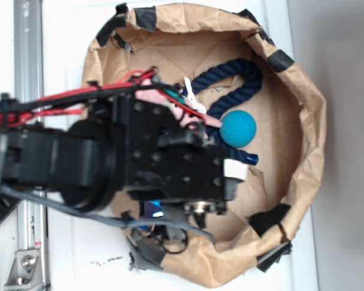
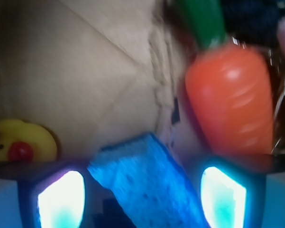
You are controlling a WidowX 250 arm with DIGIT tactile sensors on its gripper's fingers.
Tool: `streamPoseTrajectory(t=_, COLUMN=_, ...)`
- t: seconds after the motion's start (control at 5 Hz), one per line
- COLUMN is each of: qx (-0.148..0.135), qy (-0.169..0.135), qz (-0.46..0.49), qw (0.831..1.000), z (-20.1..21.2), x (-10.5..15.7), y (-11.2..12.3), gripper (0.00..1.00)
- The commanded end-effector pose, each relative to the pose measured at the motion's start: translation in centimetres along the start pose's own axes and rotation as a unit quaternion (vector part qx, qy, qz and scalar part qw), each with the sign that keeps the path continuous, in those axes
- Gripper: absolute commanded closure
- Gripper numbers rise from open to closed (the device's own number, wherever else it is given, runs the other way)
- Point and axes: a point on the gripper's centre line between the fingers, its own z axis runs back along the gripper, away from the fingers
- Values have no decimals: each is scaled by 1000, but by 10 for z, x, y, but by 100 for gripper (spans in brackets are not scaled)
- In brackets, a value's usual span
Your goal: Grab the blue sponge.
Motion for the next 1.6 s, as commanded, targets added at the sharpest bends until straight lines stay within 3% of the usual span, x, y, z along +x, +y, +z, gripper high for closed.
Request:
streamPoseTrajectory(t=0.0, qx=26, qy=3, qz=-58, qw=998, z=-4, x=-18, y=10, gripper=0)
streamPoseTrajectory(t=0.2, qx=15, qy=7, qz=-55, qw=998, z=-7, x=-14, y=23, gripper=0)
streamPoseTrajectory(t=0.4, qx=8, qy=-3, qz=-52, qw=999, z=-2, x=-14, y=30, gripper=100)
streamPoseTrajectory(t=0.6, qx=11, qy=-20, qz=-58, qw=998, z=5, x=-16, y=30, gripper=100)
streamPoseTrajectory(t=1.2, qx=14, qy=-21, qz=-72, qw=997, z=0, x=-19, y=29, gripper=100)
streamPoseTrajectory(t=1.4, qx=7, qy=-86, qz=-25, qw=996, z=53, x=-9, y=46, gripper=100)
